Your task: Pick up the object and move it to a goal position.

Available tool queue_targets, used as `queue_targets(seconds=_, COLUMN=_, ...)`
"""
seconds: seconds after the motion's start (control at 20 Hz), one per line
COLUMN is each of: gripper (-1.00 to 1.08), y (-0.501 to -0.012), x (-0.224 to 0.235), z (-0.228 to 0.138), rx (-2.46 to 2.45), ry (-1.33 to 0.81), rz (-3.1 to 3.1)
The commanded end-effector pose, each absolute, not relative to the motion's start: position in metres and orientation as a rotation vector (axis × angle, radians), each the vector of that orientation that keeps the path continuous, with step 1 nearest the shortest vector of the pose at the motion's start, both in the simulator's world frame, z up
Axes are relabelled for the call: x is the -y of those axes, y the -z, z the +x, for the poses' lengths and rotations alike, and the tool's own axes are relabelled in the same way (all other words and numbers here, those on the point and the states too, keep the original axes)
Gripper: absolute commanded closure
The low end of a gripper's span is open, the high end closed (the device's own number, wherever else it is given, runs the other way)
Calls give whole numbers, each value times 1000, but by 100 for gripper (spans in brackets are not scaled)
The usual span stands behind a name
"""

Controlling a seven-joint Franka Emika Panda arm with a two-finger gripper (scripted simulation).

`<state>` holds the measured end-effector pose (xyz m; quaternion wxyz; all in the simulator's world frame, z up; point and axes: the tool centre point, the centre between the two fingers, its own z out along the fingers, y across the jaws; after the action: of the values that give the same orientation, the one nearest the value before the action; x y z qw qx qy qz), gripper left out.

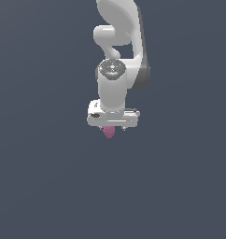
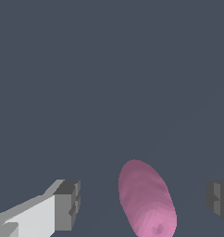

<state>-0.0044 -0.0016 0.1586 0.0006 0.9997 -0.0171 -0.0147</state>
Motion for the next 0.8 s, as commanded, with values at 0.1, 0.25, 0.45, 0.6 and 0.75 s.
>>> queue_targets(seconds=0.1, gripper=-92, y=-157, x=3, z=-9, rx=102, ry=42, rz=3138)
queue_targets(seconds=0.25, gripper=-92, y=-156, x=5, z=-14, rx=165, ry=38, rz=3134)
queue_targets(seconds=0.45, gripper=-92, y=-153, x=9, z=-24, rx=282, ry=29, rz=3125)
queue_targets(seconds=0.6, gripper=-92, y=-151, x=12, z=-35, rx=395, ry=21, rz=3113)
queue_targets(seconds=0.75, gripper=-92, y=-148, x=16, z=-44, rx=496, ry=13, rz=3100)
